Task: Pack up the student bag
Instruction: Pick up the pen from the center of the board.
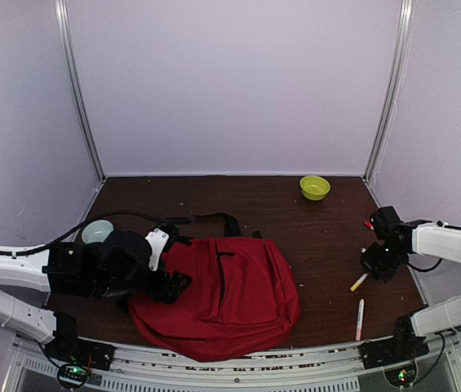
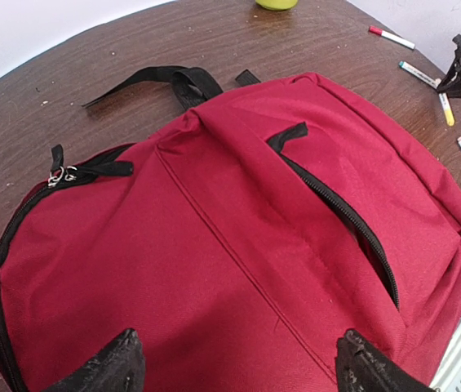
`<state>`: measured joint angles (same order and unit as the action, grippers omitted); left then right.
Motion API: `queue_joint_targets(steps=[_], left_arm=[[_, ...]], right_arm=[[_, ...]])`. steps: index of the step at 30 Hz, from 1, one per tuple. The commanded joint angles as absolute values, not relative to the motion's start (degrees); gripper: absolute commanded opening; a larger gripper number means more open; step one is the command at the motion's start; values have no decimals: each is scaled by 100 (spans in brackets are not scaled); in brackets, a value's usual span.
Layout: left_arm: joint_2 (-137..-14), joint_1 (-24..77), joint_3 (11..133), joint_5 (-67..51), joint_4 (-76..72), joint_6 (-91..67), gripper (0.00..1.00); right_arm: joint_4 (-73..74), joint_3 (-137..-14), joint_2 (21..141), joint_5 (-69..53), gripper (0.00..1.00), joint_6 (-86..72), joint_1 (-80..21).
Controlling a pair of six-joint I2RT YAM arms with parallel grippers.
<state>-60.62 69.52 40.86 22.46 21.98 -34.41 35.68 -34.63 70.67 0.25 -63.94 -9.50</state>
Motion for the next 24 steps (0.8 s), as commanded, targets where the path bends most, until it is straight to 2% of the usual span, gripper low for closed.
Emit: queue_joint_targets(steps=[1,8,15,24], left_arm=[[-6045,6913,4075,2232,1969,-3442,83],[-6099,6917,4154,2203,1994,-3437,83],[-6112,6917,4213,2142,1987,-3436,82],[-6195,6916,4343,1838,1709,-3314,81]], right_arm=[[3407,-3783,6714,-170,0,-6099,-927],[2578,-3690,6211,-1055,0,-5697,-950],[887,-3133,5534,-2236,0,-5695,-1041],[-713,-2937,4973,-2428,0,-5860,-1945]])
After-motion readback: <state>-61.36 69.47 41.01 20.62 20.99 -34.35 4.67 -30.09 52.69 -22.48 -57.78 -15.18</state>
